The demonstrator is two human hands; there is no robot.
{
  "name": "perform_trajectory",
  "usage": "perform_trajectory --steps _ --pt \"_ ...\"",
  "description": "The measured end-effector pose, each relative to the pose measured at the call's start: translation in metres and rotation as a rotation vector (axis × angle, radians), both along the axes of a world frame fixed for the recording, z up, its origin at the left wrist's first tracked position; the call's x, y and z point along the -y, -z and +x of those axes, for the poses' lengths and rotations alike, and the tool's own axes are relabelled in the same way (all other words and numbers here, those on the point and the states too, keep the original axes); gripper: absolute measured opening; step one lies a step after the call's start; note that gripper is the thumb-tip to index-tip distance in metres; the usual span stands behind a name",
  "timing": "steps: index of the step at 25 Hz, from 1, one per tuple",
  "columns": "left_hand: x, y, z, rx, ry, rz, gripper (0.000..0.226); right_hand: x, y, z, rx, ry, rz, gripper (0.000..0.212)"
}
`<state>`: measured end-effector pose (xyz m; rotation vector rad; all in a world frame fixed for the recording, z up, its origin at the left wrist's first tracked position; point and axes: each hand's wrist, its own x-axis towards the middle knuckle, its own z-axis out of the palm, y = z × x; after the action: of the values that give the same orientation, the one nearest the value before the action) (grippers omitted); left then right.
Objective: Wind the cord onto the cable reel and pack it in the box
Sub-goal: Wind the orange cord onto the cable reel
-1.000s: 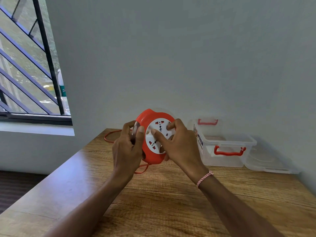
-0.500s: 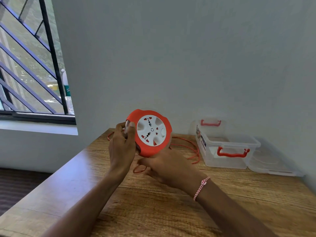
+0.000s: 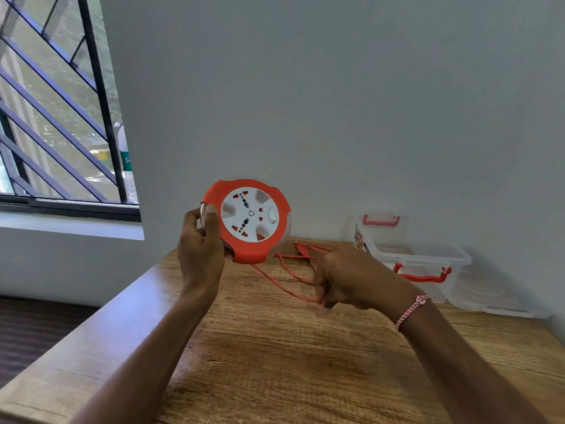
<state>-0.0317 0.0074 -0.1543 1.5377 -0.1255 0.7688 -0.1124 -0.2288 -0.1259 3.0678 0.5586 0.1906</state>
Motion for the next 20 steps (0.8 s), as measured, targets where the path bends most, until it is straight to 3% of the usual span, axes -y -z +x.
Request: perform_trajectory --steps 3,6,9,11,15,18,20 --pt "0.001 0.000 -0.002 0.023 -0.004 0.003 0.037 -0.003 0.011 0.005 0.016 0.002 -0.023 0.023" --pt "-0.004 -0.001 -0.001 0.011 -0.014 -0.038 0.040 -0.006 0.019 0.008 0.015 -0.031 0.081 0.038" --pt "-0.005 -0.001 0.001 -0.011 -0.024 -0.077 0.040 -0.007 0.022 0.006 -0.102 -0.123 0.232 0.024" --pt "-0.004 -0.001 0.000 -0.012 -0.019 -0.075 0.040 -0.006 0.021 0.005 -0.062 -0.158 0.331 0.018" --pt "0.001 0.002 -0.002 0.009 0.026 -0.048 0.037 -0.003 0.018 0.004 0.352 -0.056 0.511 0.024" --pt "0.006 0.003 -0.007 0.030 0.088 -0.005 0.042 -0.006 0.012 0.000 0.689 -0.082 0.438 0.024" --pt "0.011 0.003 -0.013 0.070 0.134 0.052 0.040 -0.011 0.009 -0.001 0.763 -0.119 0.312 0.038"
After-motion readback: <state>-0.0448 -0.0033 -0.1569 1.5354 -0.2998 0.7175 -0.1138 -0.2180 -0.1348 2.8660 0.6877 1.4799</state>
